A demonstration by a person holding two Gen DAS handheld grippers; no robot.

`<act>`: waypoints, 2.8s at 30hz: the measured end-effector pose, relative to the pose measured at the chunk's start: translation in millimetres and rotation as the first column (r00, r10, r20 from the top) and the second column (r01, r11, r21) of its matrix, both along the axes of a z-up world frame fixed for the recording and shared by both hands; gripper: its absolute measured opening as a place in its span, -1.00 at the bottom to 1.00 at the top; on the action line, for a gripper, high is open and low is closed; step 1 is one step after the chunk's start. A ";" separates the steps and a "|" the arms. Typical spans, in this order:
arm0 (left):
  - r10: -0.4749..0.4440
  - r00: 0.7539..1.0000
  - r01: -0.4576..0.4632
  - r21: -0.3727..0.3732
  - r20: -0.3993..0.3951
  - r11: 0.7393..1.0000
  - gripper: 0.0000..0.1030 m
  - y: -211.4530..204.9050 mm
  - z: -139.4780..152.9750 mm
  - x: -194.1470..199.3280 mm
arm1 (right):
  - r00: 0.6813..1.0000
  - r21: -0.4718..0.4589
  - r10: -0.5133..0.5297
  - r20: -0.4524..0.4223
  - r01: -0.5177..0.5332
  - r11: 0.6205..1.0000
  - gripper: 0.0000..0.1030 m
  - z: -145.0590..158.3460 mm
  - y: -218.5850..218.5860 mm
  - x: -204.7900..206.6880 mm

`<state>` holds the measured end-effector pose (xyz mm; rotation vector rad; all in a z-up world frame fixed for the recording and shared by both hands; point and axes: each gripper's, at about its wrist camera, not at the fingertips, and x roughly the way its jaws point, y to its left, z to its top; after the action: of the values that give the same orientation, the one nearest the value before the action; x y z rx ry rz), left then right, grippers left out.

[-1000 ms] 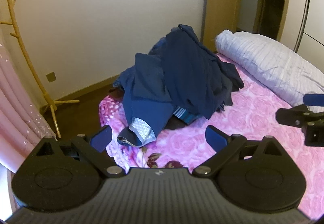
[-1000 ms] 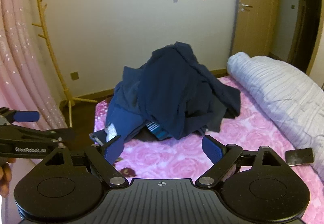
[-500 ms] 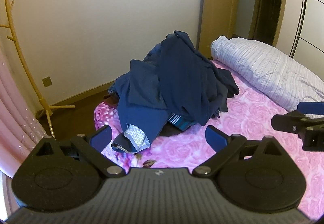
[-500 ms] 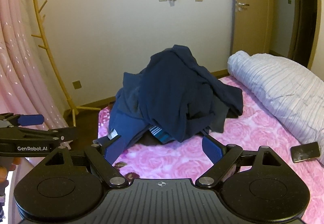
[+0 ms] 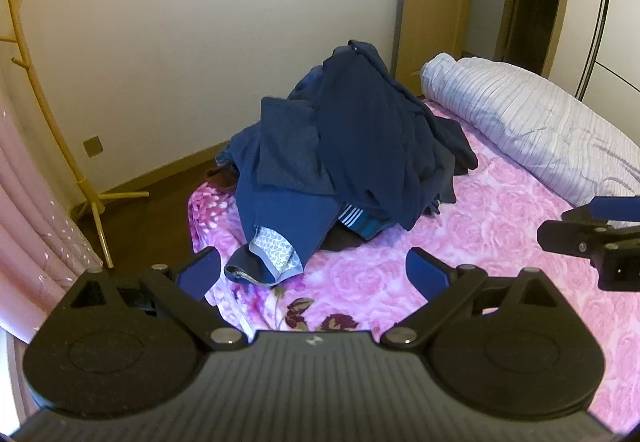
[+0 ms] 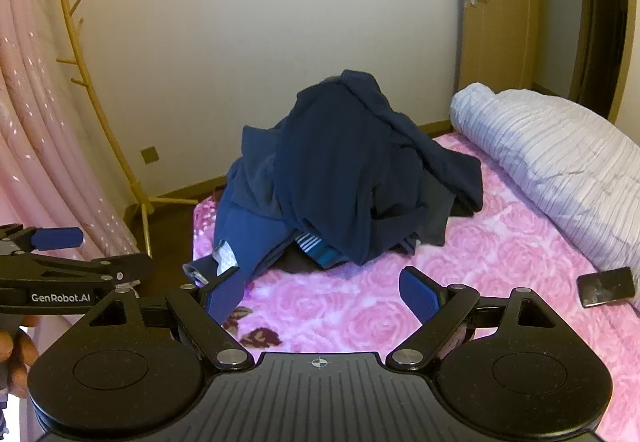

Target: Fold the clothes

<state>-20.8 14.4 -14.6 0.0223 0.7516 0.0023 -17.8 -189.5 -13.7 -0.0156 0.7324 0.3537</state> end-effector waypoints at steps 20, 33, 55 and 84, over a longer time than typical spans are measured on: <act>-0.158 0.983 0.160 0.009 -0.090 0.987 0.89 31.5 -17.1 72.4 | 0.989 0.015 -0.114 -0.094 0.116 0.993 0.69 -19.4 32.9 49.4; -0.162 0.984 0.164 0.020 -0.080 0.986 0.89 10.7 -12.6 75.7 | 0.990 0.057 -0.087 -0.110 0.093 0.994 0.69 -22.0 -1.0 44.4; -0.542 0.838 0.541 -0.027 -0.059 0.840 0.84 -29.4 -49.6 362.3 | 0.993 -0.025 -0.009 -0.121 0.006 1.000 0.68 -89.9 47.5 250.7; -0.871 0.471 0.876 0.044 0.140 0.481 -1.00 -132.4 12.5 185.5 | 0.929 0.027 -0.365 -0.060 0.367 0.930 -1.00 -55.8 -76.4 106.7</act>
<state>164.7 -118.0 -2.1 0.3834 0.5158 -1.0163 88.8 -265.9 -69.4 0.1659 0.7644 0.0099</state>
